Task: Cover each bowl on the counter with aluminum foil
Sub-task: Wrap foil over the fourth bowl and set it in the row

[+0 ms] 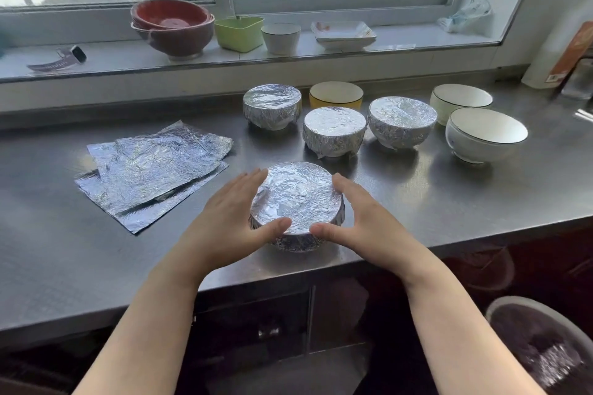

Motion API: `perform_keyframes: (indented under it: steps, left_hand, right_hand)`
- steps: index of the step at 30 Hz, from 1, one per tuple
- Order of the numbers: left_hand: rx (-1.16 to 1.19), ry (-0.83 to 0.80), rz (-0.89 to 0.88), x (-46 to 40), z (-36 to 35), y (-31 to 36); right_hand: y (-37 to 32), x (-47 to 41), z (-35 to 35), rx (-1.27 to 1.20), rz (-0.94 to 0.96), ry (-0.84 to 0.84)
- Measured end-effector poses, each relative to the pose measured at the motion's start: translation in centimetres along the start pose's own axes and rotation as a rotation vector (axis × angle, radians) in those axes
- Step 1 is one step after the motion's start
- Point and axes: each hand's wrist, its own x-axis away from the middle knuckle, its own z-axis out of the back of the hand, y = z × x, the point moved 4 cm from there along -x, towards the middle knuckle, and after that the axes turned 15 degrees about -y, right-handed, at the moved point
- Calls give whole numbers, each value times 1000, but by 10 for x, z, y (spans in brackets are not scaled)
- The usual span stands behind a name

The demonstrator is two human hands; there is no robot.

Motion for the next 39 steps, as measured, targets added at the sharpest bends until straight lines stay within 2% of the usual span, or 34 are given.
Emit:
perform_keyframes:
  steps: [7, 11, 19, 26, 39]
  left_hand:
    - [43, 0, -19, -4, -2, -13]
    - [68, 58, -6, -4, 0, -23]
    - [-37, 168, 70, -23, 20, -50]
    - [-6, 229, 114, -57, 36, -66]
    - [9, 234, 142, -91, 48, -73]
  right_hand:
    - [0, -6, -1, 71, -7, 20]
    - [-3, -15, -4, 114, 15, 64]
    - [-10, -61, -12, 56, 24, 189]
    - [-13, -116, -18, 74, -50, 292]
    - [-16, -182, -11, 67, -127, 347]
